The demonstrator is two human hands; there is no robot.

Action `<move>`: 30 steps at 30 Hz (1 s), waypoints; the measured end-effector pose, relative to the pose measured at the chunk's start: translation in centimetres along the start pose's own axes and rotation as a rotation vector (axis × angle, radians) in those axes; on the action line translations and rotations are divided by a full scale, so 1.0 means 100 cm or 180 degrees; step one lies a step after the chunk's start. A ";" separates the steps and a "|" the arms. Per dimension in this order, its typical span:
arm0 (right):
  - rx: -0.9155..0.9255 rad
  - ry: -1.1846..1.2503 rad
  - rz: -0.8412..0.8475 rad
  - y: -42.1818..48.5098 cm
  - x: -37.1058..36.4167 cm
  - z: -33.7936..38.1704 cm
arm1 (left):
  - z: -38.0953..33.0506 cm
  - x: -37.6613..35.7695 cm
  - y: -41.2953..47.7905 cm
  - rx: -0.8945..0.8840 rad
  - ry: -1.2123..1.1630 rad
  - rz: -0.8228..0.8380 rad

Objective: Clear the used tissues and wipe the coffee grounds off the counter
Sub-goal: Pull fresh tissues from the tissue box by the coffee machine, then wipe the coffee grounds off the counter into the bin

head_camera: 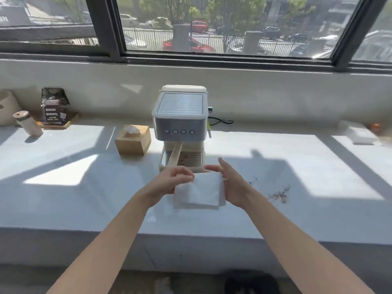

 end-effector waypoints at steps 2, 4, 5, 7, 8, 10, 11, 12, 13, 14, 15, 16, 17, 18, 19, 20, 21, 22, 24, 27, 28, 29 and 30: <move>-0.0049 -0.0300 0.0052 -0.019 0.025 -0.003 | -0.006 -0.032 0.012 -0.0041 0.0199 0.0186; 0.0020 -0.0445 -0.0002 -0.034 0.050 0.002 | -0.016 -0.058 0.025 -0.0131 0.0312 0.0266; 0.0084 -0.0476 -0.0053 -0.040 0.063 0.007 | -0.021 -0.071 0.032 -0.0191 0.0339 0.0292; 0.0165 -0.0645 -0.0116 -0.050 0.086 0.015 | -0.029 -0.094 0.050 -0.0272 0.0437 0.0339; 0.0164 -0.0815 -0.0147 -0.053 0.097 0.018 | -0.031 -0.105 0.060 -0.0286 0.0537 0.0365; 0.0126 -0.1196 -0.0261 -0.058 0.119 0.018 | -0.033 -0.128 0.080 -0.0277 0.0656 0.0524; 0.0151 -0.1335 -0.0366 -0.058 0.131 0.019 | -0.033 -0.140 0.089 -0.0280 0.0658 0.0647; 0.0197 -0.1415 -0.0491 -0.058 0.144 0.020 | -0.034 -0.151 0.098 -0.0295 0.0656 0.0746; 0.0233 -0.1446 -0.0593 -0.057 0.157 0.021 | -0.034 -0.162 0.108 -0.0304 0.0642 0.0790; 0.0229 -0.1439 -0.0660 -0.056 0.169 0.022 | -0.034 -0.171 0.117 -0.0289 0.0605 0.0776; 0.0183 -0.1420 -0.0697 -0.054 0.181 0.020 | -0.033 -0.178 0.126 -0.0247 0.0546 0.0714; 0.0127 -0.1396 -0.0719 -0.051 0.193 0.019 | -0.030 -0.185 0.135 -0.0185 0.0493 0.0618; 0.0086 -0.1353 -0.0724 -0.048 0.202 0.017 | -0.026 -0.190 0.142 -0.0123 0.0451 0.0500; 0.0072 -0.1289 -0.0720 -0.044 0.210 0.016 | -0.022 -0.196 0.150 -0.0067 0.0420 0.0366; 0.0078 -0.1204 -0.0718 -0.040 0.215 0.015 | -0.020 -0.200 0.157 -0.0020 0.0388 0.0229; 0.0080 -0.1099 -0.0737 -0.035 0.220 0.014 | -0.017 -0.205 0.163 0.0036 0.0346 0.0082; 0.0066 -0.0973 -0.0782 -0.031 0.224 0.013 | -0.015 -0.208 0.167 0.0109 0.0308 -0.0067; 0.0043 -0.0796 -0.0819 -0.028 0.229 0.010 | -0.014 -0.212 0.171 0.0185 0.0298 -0.0206; 0.0021 -0.0413 -0.0792 -0.021 0.236 0.002 | -0.013 -0.220 0.175 0.0262 0.0342 -0.0423; -0.0093 0.0096 -0.0714 -0.012 0.251 -0.008 | -0.009 -0.226 0.182 0.0339 0.0304 -0.0575; -0.0196 0.0289 -0.0664 -0.010 0.257 -0.011 | -0.007 -0.228 0.185 0.0367 0.0215 -0.0532; -0.0316 0.0440 -0.0577 -0.008 0.261 -0.014 | -0.004 -0.232 0.186 0.0416 0.0092 -0.0454; -0.0410 0.0523 -0.0492 -0.009 0.264 -0.016 | -0.001 -0.236 0.186 0.0467 -0.0039 -0.0417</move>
Point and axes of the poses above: each hand's wrist, its own y-axis towards the middle knuckle, its own x-axis out of the back of the hand, z = x × y, the point moved 9 cm from there along y, towards the middle knuckle, and after that the axes turned 10 degrees about y, right-handed, at the moved point
